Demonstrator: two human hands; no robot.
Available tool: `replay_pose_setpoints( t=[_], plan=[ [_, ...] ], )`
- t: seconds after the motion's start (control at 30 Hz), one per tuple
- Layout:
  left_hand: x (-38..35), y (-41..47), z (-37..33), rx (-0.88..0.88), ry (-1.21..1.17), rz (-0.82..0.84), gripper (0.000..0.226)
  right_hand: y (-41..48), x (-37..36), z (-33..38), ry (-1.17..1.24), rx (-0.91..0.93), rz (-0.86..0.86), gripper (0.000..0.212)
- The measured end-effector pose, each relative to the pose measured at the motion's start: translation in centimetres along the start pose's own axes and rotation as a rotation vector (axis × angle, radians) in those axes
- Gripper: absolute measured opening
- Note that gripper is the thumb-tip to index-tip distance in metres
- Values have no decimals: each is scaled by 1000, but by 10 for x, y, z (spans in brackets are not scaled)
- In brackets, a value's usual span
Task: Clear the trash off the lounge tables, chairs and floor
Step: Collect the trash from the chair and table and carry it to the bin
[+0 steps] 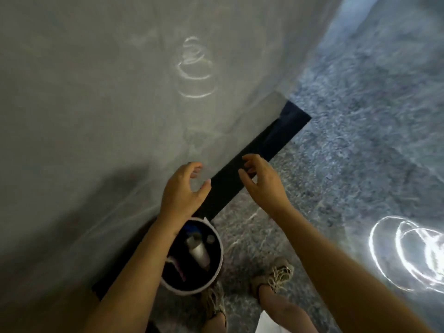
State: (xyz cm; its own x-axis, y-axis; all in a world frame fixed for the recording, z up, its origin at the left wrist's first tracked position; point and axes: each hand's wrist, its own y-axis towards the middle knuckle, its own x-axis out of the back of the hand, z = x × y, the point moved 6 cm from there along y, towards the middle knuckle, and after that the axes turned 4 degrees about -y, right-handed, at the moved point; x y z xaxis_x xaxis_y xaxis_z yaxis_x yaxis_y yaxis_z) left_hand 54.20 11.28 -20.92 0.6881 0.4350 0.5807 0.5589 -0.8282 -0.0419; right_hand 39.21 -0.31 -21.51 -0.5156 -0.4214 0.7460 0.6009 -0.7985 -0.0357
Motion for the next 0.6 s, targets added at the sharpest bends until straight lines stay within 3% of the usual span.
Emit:
replay_pose_setpoints(
  t=[0.17,0.33,0.6],
  plan=[
    [-35,61,-162,-303,31,173,37,5,169,-18,-88,-75,-227,36],
    [-114,83,-326,-592,51,311,40,-29,328,-76,-164,-229,-417,40],
    [-281,72,-524,-828,77,519,45,-104,522,-211,-219,-498,-526,49]
  ],
)
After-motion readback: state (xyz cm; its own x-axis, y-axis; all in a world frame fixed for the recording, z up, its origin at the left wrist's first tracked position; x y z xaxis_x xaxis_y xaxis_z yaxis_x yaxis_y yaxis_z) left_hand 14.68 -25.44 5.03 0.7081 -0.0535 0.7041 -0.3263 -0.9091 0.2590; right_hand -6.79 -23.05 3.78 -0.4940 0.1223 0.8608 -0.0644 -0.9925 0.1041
